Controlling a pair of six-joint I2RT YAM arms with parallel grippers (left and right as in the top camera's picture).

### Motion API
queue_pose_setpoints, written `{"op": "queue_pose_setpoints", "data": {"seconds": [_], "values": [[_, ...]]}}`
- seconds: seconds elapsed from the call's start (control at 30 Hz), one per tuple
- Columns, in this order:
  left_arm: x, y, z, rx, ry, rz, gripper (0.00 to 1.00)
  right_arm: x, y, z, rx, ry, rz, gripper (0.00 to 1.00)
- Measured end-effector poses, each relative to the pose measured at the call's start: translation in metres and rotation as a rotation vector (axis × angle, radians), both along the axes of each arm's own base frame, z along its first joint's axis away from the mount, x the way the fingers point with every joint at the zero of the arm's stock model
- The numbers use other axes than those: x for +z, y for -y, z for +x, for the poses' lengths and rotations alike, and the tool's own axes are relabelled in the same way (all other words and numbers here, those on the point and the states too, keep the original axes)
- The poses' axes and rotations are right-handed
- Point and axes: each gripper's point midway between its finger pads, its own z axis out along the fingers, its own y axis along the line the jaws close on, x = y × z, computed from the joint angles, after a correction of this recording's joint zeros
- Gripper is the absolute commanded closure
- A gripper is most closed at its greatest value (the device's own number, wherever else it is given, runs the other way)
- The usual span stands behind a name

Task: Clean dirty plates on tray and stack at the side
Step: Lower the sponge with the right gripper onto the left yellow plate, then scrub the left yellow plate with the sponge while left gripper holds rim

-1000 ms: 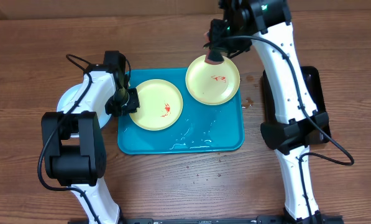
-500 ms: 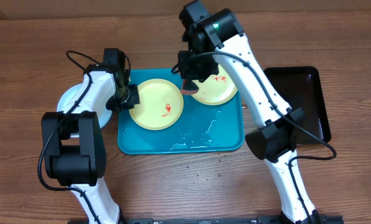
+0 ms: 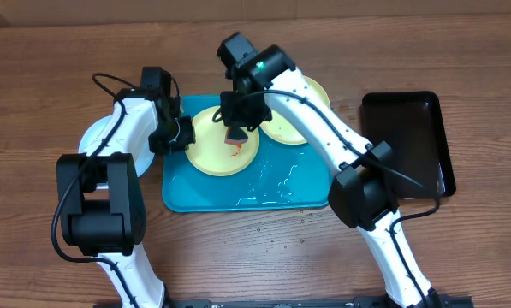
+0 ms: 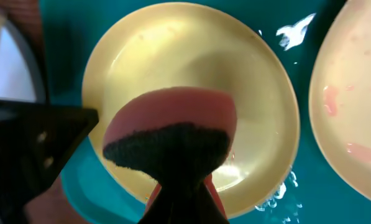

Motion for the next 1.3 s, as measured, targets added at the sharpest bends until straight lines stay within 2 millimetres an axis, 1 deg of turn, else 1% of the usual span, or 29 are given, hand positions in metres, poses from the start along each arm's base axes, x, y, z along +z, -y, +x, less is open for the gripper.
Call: {"op": "queue_pose_setpoints", "data": {"seconds": [0.07,0.17,0.33,0.4,0.5,0.67,0.83,0.93,1.03,1.17,1.3], "values": [[0.0,0.003,-0.005,-0.013,-0.017,-0.014,0.96,-0.011,0.0,0.001,-0.016,-0.008,-0.003,0.96],[0.0,0.001,-0.01,-0.008,-0.041,-0.03,0.96,-0.029,0.006,-0.001,-0.048,-0.028,-0.032,0.96],[0.001,-0.011,-0.013,0.002,-0.048,-0.062,0.96,-0.05,0.018,-0.005,-0.085,-0.047,-0.092,0.96],[0.002,-0.014,-0.012,-0.007,-0.042,-0.087,0.96,-0.054,0.02,-0.004,-0.092,-0.041,-0.102,0.96],[0.004,-0.012,-0.012,-0.035,-0.03,-0.126,0.96,-0.06,0.02,-0.002,-0.099,-0.031,-0.104,0.96],[0.006,-0.004,-0.012,-0.086,-0.016,-0.171,0.96,-0.074,0.021,-0.004,-0.105,-0.035,-0.106,0.96],[0.007,-0.003,-0.014,-0.096,-0.021,-0.18,0.96,-0.074,0.018,-0.006,-0.101,-0.042,-0.082,0.96],[0.007,-0.003,-0.014,-0.099,-0.019,-0.181,0.96,-0.073,0.011,-0.006,-0.088,-0.044,-0.047,0.96],[0.007,-0.001,-0.013,-0.105,-0.015,-0.187,0.96,-0.071,-0.005,-0.012,-0.05,-0.059,0.019,0.96],[0.009,0.002,-0.012,-0.112,-0.008,-0.207,0.96,-0.068,-0.028,-0.032,0.018,-0.091,0.069,0.96],[0.009,0.004,-0.011,-0.117,-0.003,-0.22,0.96,-0.067,-0.049,-0.058,0.085,-0.118,0.084,0.96]]}}
